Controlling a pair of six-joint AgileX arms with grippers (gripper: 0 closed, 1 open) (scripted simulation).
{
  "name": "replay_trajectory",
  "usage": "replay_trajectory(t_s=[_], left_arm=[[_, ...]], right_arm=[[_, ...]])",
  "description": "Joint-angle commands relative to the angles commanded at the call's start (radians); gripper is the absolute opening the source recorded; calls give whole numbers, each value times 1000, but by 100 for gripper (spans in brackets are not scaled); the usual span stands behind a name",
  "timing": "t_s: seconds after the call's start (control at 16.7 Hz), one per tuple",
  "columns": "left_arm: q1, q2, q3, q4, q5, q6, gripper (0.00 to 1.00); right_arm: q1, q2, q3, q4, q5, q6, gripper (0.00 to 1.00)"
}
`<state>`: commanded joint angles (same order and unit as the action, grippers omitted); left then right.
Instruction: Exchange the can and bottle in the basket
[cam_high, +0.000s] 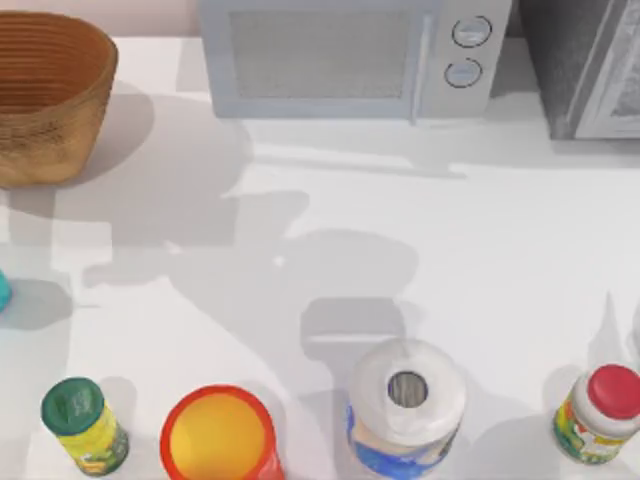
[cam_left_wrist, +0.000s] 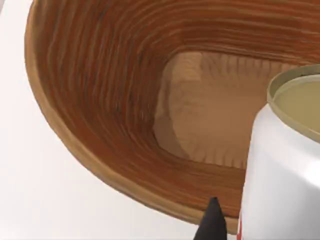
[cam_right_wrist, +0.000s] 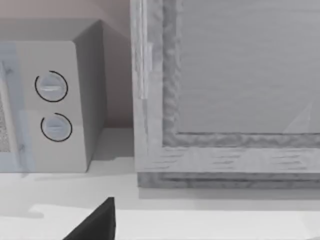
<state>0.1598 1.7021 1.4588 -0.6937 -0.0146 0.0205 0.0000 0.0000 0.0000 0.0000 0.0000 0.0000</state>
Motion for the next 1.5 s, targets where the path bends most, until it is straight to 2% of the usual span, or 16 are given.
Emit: replay_trajectory(t_s=[0.48, 0.78, 1.08, 1.5], left_arm=[[-70, -1045, -724, 361, 35, -48, 0], [-141, -1494, -1190, 594, 46, -59, 0], [-161, -1689, -1433, 682, 20, -31, 0], [-159, -1697, -1459, 692, 14, -20, 0]], right_arm=[[0, 0, 0, 0, 0, 0, 100], [0, 0, 0, 0, 0, 0, 100], [0, 0, 0, 0, 0, 0, 100], [0, 0, 0, 0, 0, 0, 100]])
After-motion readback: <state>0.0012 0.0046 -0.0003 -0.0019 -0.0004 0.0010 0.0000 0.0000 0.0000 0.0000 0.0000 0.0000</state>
